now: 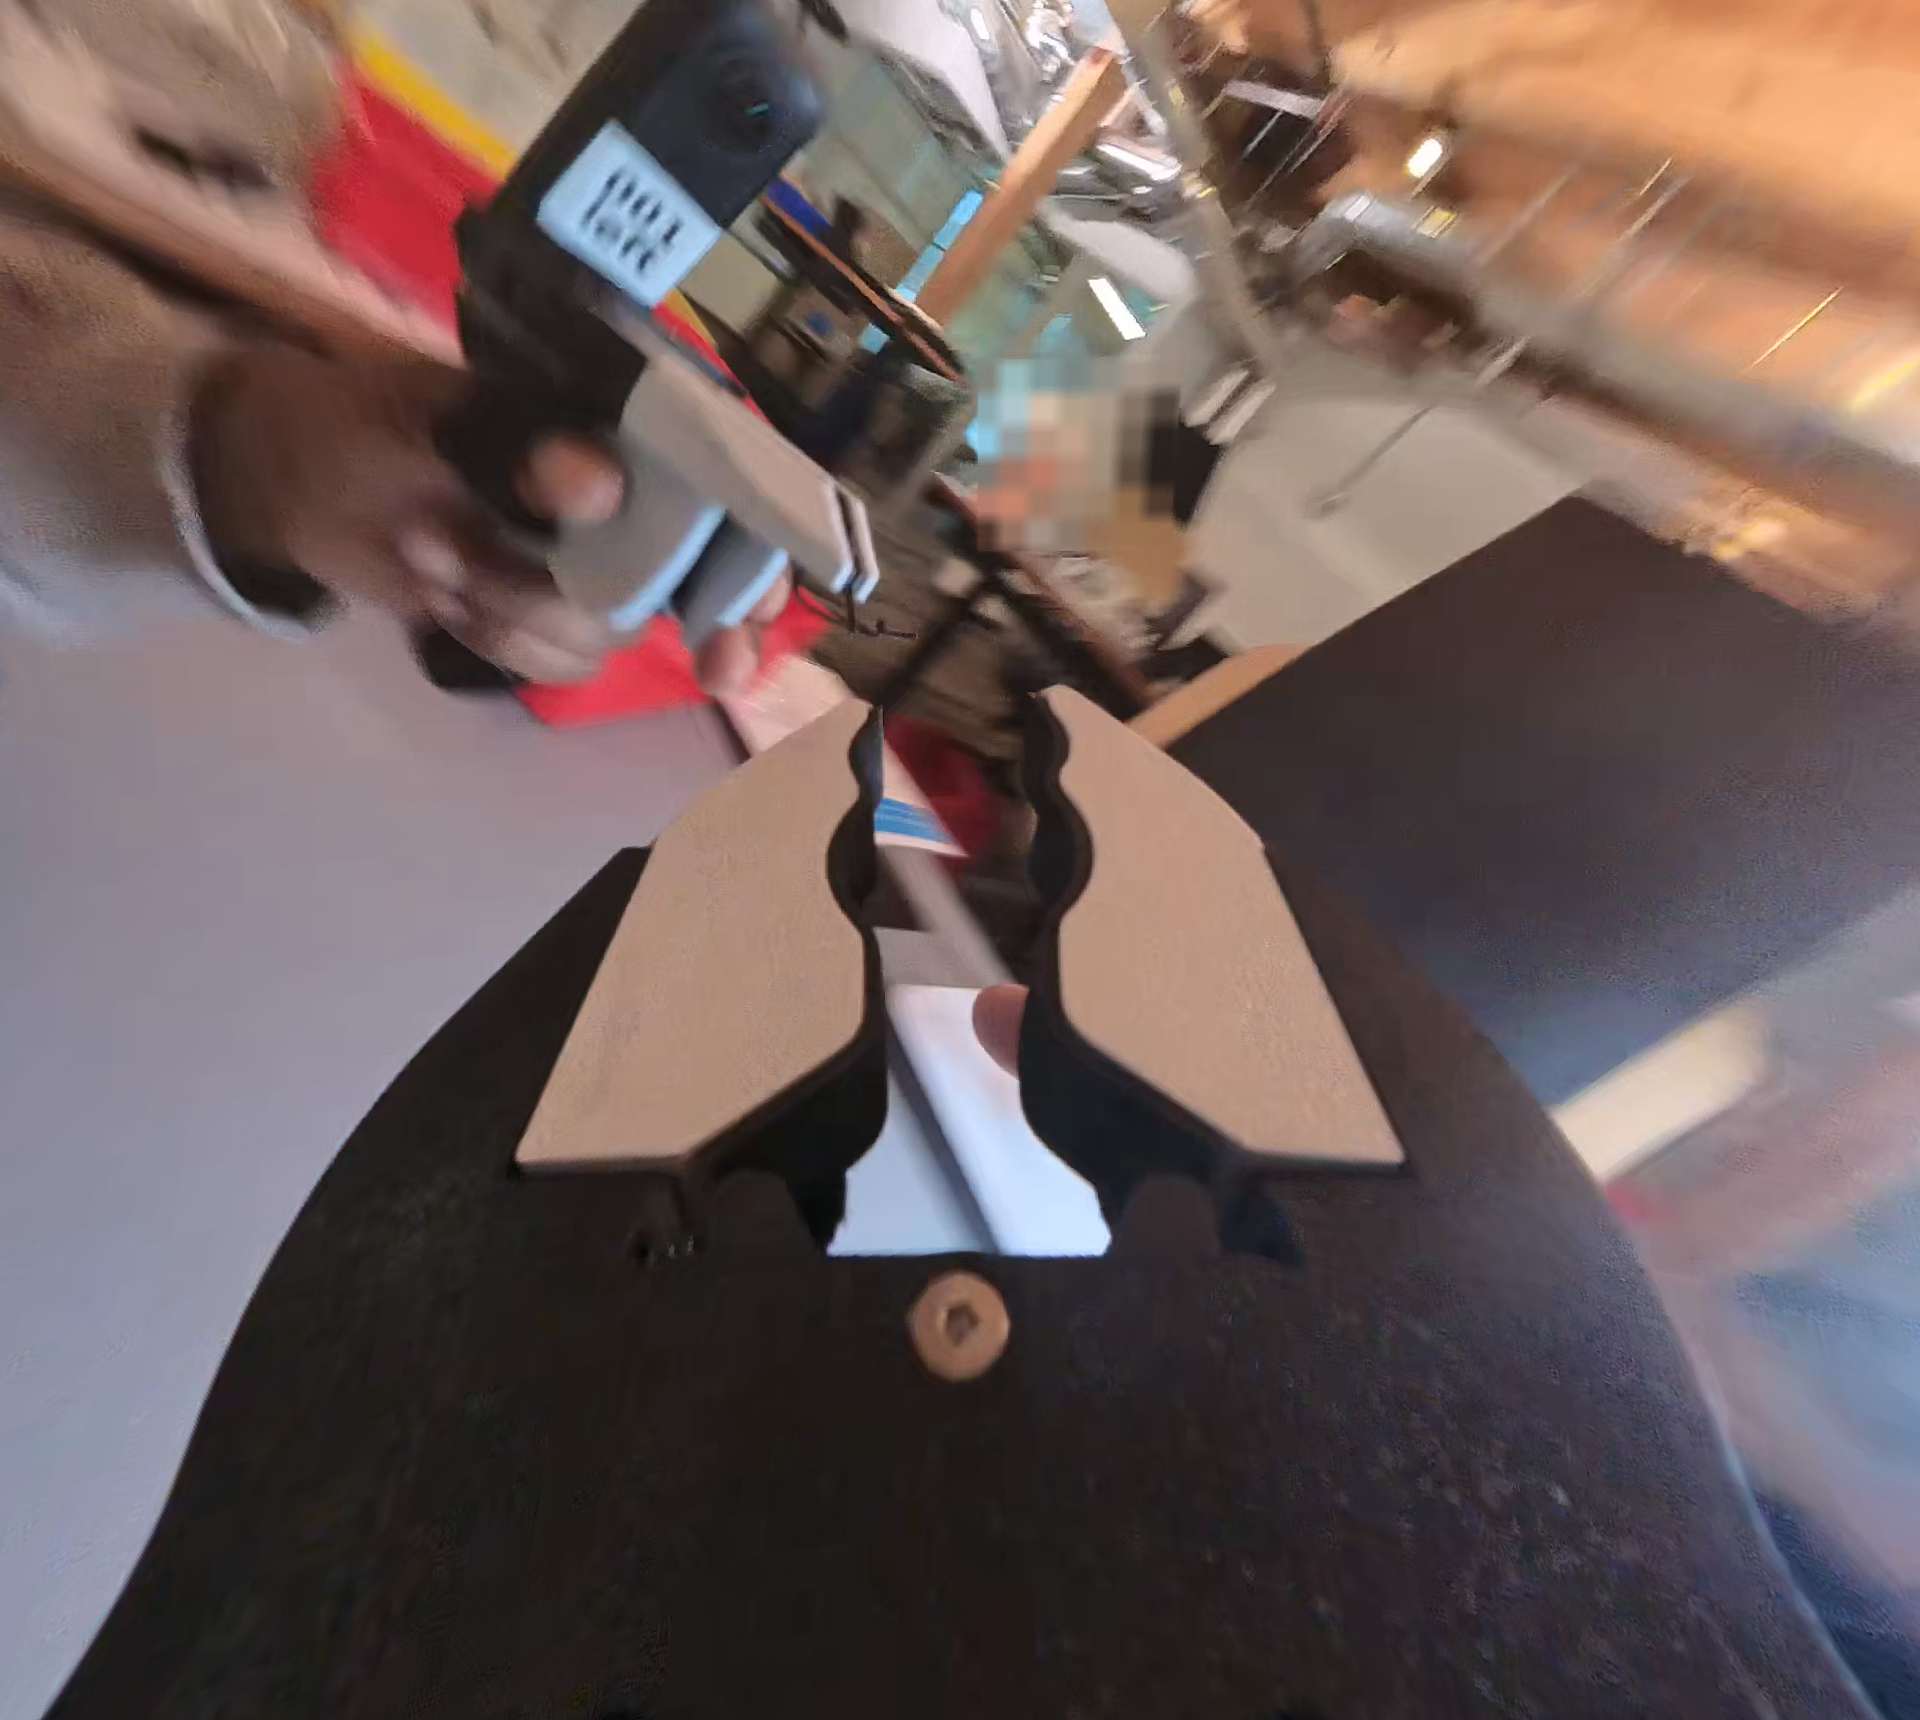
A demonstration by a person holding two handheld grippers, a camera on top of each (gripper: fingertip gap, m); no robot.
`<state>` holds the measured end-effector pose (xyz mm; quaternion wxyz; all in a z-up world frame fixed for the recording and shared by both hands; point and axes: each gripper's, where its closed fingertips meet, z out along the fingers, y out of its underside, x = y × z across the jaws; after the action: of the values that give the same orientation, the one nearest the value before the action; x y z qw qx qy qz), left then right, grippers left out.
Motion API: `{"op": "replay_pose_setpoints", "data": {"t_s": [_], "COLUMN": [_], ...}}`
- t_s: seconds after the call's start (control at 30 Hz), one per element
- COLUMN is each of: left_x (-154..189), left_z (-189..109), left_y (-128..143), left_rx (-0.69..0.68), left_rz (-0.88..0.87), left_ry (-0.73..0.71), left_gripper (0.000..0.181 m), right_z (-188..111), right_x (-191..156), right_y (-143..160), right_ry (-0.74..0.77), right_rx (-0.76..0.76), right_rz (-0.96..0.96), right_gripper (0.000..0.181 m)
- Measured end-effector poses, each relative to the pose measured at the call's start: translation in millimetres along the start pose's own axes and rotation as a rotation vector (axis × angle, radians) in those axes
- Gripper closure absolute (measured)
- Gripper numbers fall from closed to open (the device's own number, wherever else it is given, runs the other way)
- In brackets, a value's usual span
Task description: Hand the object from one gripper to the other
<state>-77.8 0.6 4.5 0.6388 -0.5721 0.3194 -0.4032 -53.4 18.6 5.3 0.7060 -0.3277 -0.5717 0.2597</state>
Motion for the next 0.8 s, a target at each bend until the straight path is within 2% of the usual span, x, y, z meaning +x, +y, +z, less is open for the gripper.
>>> {"op": "replay_pose_setpoints", "data": {"t_s": [0.1, 0.17, 0.27, 0.4, 0.53, 0.6, 0.63, 0.73, 0.8], "left_x": [-5.1, -3.9, 7.1, 21.0, 28.6, 28.0, 27.5, 23.1, 15.2], "left_z": [-4.0, -4.0, -0.4, 2.9, 7.9, 8.5, 8.7, 8.2, 7.8], "left_y": [-5.4, -9.7, -11.5, -13.7, -9.5, -8.7, -8.4, -9.0, -8.9], "left_rx": [-0.017, -0.005, 0.035, 0.119, 0.144, 0.153, 0.158, 0.173, 0.167], "left_rz": [0.343, 0.506, 0.669, 0.803, 0.821, 0.809, 0.789, 0.675, 0.524], "left_ry": [-0.177, -0.264, -0.297, -0.319, -0.294, -0.291, -0.284, -0.252, -0.215], "left_gripper": [0.18, 0.18, 0.18, 0.18, 0.18, 0.18, 0.18, 0.179, 0.17], "right_z": [-2.7, -2.8, 3.5, 11.4, 10.7, 9.1, 9.5, 9.0, 6.9], "right_x": [7.7, 10.3, 2.2, -17.0, -23.5, -23.8, -22.9, -18.3, -10.0], "right_y": [-10.3, -14.8, -13.7, -21.2, -33.1, -35.3, -34.4, -31.7, -28.8], "right_ry": [-0.147, -0.23, -0.339, -0.509, -0.589, -0.588, -0.566, -0.471, -0.344], "right_rx": [0.093, 0.165, 0.217, 0.286, 0.362, 0.362, 0.35, 0.309, 0.273], "right_rz": [0.523, 0.781, 1.03, 1.264, 1.349, 1.33, 1.308, 1.158, 0.97], "right_gripper": [0.15, 0.15, 0.153, 0.153, 0.165, 0.177, 0.178, 0.178, 0.179]}}
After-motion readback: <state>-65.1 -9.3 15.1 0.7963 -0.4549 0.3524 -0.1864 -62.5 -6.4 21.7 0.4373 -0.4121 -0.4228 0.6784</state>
